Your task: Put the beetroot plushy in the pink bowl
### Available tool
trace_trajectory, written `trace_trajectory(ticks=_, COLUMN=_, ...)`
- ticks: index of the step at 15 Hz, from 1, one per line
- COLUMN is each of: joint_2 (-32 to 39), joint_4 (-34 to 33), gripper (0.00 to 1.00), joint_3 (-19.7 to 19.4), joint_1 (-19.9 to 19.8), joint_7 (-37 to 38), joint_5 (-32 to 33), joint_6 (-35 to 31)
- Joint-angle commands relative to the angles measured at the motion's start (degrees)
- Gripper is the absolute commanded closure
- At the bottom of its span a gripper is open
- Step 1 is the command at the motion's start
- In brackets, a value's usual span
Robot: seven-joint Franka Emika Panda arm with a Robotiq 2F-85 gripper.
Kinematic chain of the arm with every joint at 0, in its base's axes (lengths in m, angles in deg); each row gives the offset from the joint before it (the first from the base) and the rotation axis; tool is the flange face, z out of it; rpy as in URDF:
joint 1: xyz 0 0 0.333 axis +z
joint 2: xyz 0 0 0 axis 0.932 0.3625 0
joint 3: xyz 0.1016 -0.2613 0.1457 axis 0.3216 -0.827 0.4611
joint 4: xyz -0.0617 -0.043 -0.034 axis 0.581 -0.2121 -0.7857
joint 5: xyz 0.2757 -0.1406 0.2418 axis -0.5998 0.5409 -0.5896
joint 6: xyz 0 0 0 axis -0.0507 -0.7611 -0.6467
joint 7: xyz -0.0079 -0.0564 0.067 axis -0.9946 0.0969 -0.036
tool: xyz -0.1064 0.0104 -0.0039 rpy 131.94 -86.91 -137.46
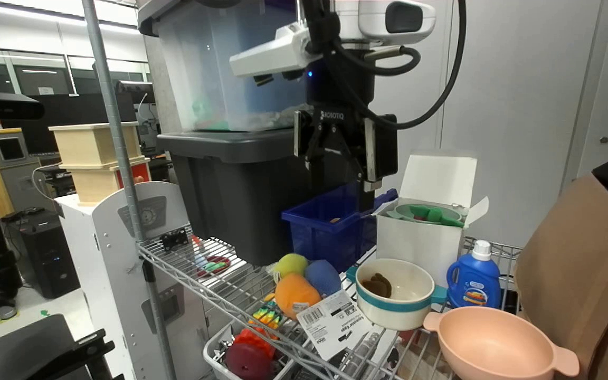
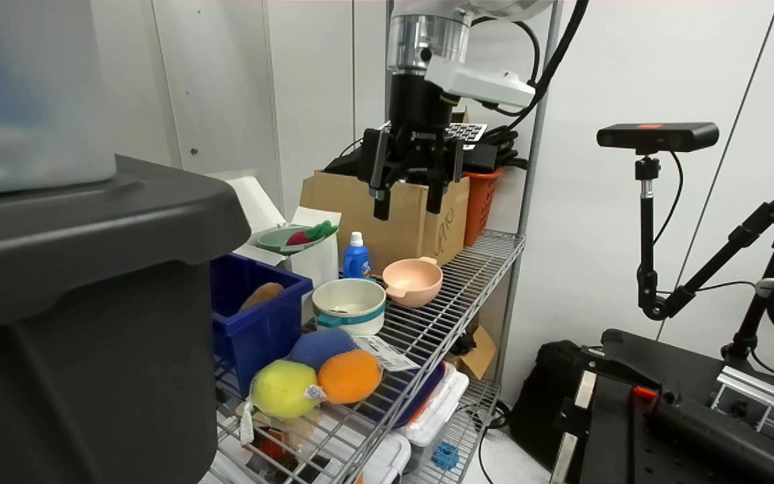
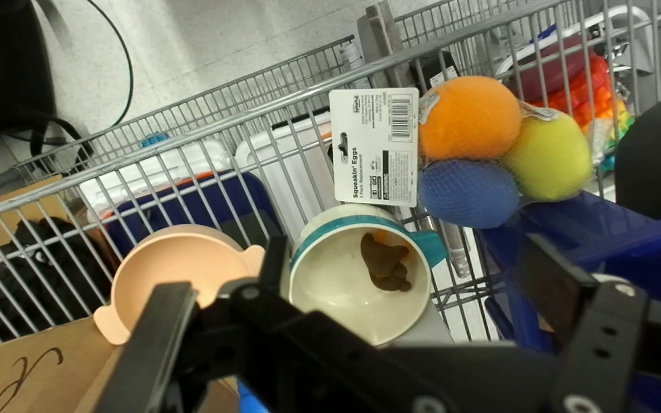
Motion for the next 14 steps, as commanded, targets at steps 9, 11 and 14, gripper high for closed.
trace_trajectory(ticks=9, joint_2=4.98, joint_4=-6.37, gripper=0.0, joint_3=-2.82, joint_1=-0.09, joint_7=0.91, joint_5=-0.4, joint_6=0.25)
trace_trajectory(ticks=11, joint_2=8.16, joint_4=-10.45, gripper=0.0, joint_3=-3.52, joint_1=-0.52, joint_7=0.48, joint_5=-0.62, joint_6=0.17)
trace_trajectory(ticks=14, joint_2=14.57, joint_4=-18.48, gripper=0.0, joint_3=-4.15, joint_1=-0.73, joint_7=1.04, joint_5=-0.59, joint_6=1.03)
